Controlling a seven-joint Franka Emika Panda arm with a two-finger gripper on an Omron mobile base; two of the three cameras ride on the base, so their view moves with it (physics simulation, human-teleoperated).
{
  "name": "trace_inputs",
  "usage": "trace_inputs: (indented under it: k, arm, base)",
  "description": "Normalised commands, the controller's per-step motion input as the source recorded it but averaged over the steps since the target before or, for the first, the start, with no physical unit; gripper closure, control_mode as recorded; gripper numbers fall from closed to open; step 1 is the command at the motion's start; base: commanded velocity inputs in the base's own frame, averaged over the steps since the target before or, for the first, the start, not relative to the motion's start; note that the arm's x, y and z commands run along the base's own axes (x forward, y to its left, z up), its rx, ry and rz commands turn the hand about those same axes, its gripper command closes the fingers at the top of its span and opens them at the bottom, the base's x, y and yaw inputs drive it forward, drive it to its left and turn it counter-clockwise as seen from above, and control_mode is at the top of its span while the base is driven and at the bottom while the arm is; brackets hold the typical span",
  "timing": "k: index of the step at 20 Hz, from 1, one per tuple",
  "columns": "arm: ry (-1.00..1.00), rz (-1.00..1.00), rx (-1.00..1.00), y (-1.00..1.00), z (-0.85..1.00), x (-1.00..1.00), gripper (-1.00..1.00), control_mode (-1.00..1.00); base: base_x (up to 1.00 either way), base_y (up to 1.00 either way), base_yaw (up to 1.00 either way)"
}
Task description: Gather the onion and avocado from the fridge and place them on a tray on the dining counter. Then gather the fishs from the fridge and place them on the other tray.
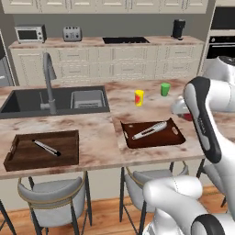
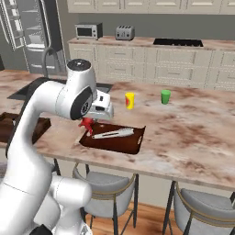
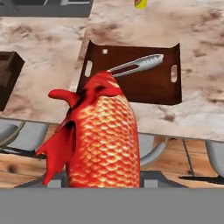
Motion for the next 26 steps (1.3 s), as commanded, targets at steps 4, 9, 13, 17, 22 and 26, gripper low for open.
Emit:
trace_inputs:
  k: [4, 9, 13, 17, 22, 26]
  arm:
    - [0.24, -0.01, 0.00, -0.01, -0.58, 0.89, 1.00, -1.00]
    - [0.12, -0.01, 0.00, -0.25, -0.68, 0.50, 1.00, -1.00]
    - [0.03, -0.01, -0.04, -0.32, -0.44, 0.25, 1.00, -1.00]
    - [0.00, -0.12, -0.06, -0.34, -0.40, 0.44, 1.00, -1.00]
    - [0.02, -0.14, -0.01, -0.29, -0.30, 0.60, 1.00, -1.00]
    - [0.03, -0.14, 0.00, -0.15, -0.31, 0.53, 1.00, -1.00]
  base:
    - [0.00, 0.00, 0.00]
    - [0.00, 0.00, 0.00]
    - [0.00, 0.00, 0.00]
    - [0.00, 0.00, 0.00]
    - [0.00, 0.00, 0.00]
    - [0.00, 0.00, 0.00]
